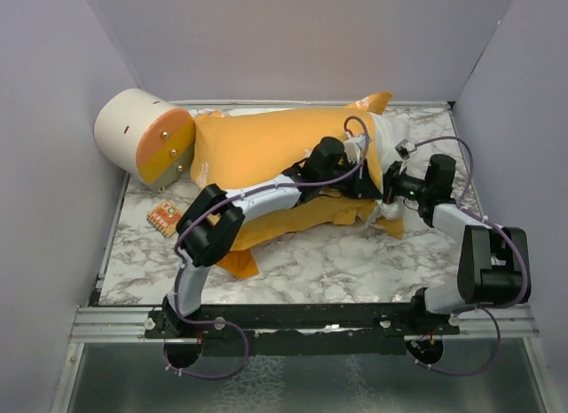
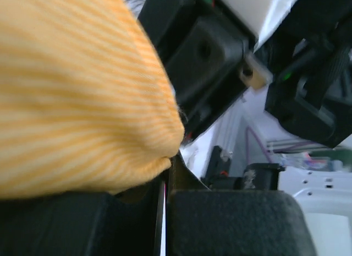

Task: Put the pillow into the pillowcase
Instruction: Stuff the pillow into the pillowcase.

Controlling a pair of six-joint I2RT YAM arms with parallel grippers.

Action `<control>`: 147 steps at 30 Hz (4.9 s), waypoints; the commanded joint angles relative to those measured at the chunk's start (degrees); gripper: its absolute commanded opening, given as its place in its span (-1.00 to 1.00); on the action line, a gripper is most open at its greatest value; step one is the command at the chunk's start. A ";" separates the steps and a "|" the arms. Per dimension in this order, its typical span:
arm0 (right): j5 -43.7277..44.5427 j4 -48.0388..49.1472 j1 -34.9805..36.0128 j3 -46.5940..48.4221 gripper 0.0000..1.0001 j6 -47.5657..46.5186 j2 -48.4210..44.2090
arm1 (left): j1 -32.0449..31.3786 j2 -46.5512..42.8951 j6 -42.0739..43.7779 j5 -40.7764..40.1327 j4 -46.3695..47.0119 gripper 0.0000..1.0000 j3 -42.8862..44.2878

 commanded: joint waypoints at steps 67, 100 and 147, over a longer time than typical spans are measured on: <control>7.71 -62.31 1.31 38.89 -0.24 -59.99 4.44 | 27.68 -46.66 22.07 -30.09 -42.60 0.77 -18.48; -6.05 -89.21 -2.84 50.67 0.39 -74.34 -11.49 | 26.71 -37.03 10.37 -2.52 5.62 0.86 -29.36; 19.32 -54.54 20.73 18.55 -0.34 -53.30 -19.83 | -30.72 -13.75 -21.71 -69.70 16.31 0.12 -42.41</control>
